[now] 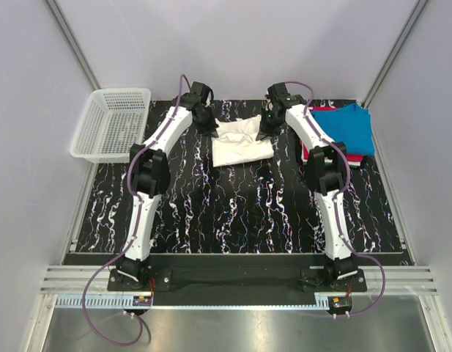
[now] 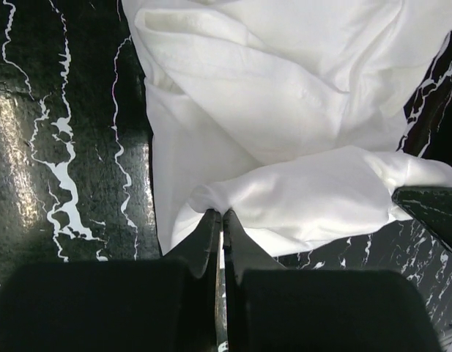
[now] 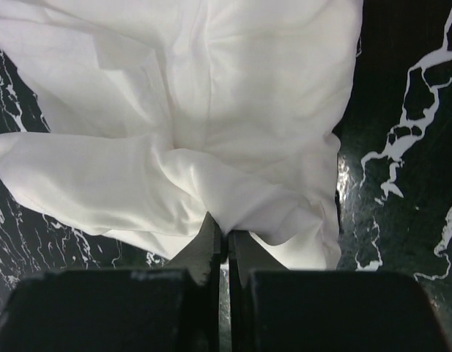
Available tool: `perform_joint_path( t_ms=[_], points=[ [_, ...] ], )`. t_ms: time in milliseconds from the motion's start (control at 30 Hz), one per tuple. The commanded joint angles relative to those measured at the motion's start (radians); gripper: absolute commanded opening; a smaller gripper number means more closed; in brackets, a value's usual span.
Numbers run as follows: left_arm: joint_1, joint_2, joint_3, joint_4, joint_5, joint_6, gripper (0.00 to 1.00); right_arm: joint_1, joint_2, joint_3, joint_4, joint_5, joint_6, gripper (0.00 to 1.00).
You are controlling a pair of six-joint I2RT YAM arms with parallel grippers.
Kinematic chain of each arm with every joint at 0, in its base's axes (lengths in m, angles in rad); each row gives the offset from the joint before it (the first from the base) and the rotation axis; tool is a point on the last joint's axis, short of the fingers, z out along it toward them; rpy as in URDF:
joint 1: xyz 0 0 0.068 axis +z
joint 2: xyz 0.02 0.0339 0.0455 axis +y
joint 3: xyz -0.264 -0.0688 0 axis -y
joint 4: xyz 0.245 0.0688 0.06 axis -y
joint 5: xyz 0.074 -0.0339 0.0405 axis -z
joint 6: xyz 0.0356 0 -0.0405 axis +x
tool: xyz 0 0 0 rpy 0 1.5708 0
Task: Fold and stack the t-shirts
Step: Fold the tshirt
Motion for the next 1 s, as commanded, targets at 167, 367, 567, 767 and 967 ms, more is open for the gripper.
perform_joint_path(
  t_ms=[167,367,567,767,967],
  points=[
    [-0.002,0.05,0.081,0.139,-0.081,0.021,0.0,-0.004,0.069,0.13,0.109,-0.022,-0.002,0.0],
    [0.0,0.053,0.126,0.176,-0.079,0.046,0.0,-0.004,0.043,0.122,0.172,-0.036,0.004,0.0],
    [0.009,0.05,0.123,0.22,-0.05,0.064,0.0,-0.007,-0.003,0.087,0.228,-0.05,0.001,0.0],
    [0.015,0.061,0.113,0.257,-0.049,0.064,0.0,-0.004,-0.034,0.036,0.293,0.008,-0.003,0.0],
    [0.024,0.078,0.106,0.321,-0.067,0.05,0.13,-0.004,-0.052,-0.024,0.364,0.171,0.013,0.08]
  ],
)
